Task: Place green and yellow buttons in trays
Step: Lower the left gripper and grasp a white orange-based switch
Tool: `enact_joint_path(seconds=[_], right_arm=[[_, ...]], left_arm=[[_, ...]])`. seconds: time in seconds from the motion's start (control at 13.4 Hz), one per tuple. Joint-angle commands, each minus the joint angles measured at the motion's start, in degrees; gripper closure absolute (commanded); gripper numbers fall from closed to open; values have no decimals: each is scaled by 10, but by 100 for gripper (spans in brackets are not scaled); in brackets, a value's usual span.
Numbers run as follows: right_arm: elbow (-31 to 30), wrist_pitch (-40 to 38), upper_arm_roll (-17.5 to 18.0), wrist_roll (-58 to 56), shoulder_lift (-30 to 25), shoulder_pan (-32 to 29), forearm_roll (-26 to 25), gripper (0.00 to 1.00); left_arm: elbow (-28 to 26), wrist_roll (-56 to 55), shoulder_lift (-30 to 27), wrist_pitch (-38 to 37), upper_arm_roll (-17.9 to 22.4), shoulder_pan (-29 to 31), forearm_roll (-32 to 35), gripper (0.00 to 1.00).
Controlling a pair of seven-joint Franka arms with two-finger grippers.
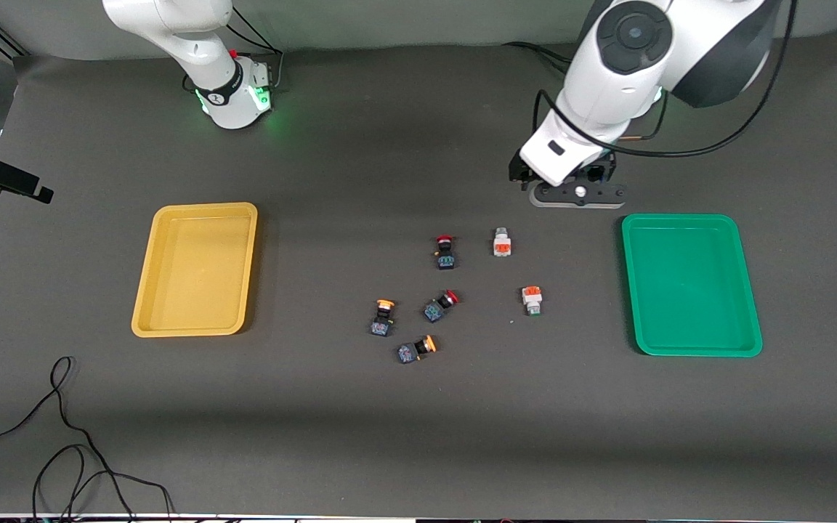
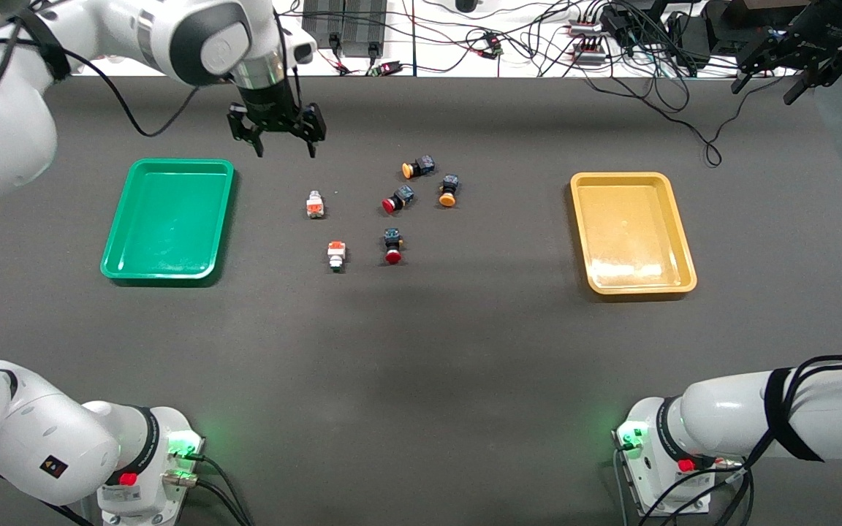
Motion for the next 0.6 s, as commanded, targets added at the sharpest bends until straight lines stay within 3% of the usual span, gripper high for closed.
enact_joint_path(seconds=[0.0, 0.52], right_arm=[[8, -8, 1, -3, 2, 4, -11, 0], [6, -8, 1, -6, 2, 4, -11, 0]], left_arm=[[-71, -22, 0, 82, 9, -30, 0, 0], [-140, -45, 145, 283, 10, -59, 6, 0]])
